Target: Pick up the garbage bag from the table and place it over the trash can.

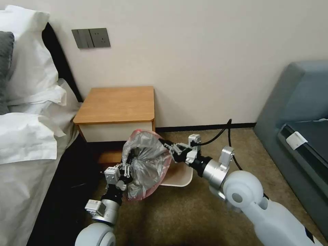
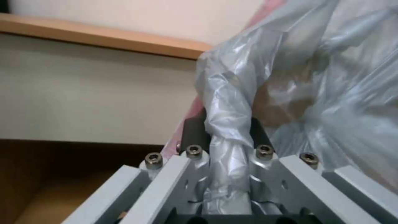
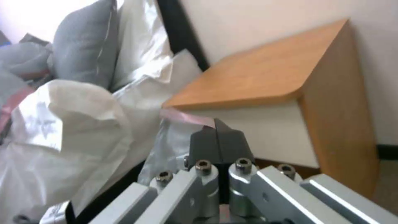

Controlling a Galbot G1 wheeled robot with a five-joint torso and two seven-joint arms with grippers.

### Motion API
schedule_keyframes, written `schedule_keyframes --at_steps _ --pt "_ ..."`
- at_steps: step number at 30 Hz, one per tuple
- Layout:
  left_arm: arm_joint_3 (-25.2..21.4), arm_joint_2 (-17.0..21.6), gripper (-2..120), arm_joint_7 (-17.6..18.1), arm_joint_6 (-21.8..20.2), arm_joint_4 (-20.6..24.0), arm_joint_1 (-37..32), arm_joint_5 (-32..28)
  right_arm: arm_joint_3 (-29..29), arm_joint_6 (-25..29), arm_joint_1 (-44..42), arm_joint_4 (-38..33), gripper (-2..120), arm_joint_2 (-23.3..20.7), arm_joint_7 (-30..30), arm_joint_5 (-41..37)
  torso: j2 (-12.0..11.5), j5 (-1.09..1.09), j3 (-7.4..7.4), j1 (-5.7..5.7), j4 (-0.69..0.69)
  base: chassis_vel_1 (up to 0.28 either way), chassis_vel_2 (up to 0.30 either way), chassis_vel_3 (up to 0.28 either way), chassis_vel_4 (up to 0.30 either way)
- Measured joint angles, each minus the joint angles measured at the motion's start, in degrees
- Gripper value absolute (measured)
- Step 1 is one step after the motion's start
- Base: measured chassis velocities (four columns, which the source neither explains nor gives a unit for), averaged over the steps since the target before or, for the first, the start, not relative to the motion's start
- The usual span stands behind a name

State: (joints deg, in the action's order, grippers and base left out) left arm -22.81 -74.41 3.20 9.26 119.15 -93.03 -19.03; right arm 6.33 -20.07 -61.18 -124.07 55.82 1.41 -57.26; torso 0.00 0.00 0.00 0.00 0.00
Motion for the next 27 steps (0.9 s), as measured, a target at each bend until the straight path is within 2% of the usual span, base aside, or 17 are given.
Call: schedule_keyframes --at_steps 6,12,27 --pt "-0.03 -0.26 7 0.12 -0.33 0.0 -0.01 -0.61 0.77 -0.42 1.16 -0.28 0 -1.26 -3.11 -0.64 0.0 0.0 0.0 0.0 0.0 0.0 0.0 0.0 0.0" --pt "-0.15 -0.41 7 0.23 -1.21 0.86 -0.18 -2.65 1.42 -4.91 3.15 0.24 0 -3.6 -8.11 -1.11 0.0 0.01 0.0 0.0 0.0 0.0 0.0 0.0 0.0" --pt "-0.49 -0.72 7 -1.31 -0.91 1.23 -1.08 -3.03 -0.42 -9.42 10.27 5.53 0 -8.17 -6.37 -2.75 0.0 0.0 0.0 0.0 0.0 0.0 0.0 0.0 0.0"
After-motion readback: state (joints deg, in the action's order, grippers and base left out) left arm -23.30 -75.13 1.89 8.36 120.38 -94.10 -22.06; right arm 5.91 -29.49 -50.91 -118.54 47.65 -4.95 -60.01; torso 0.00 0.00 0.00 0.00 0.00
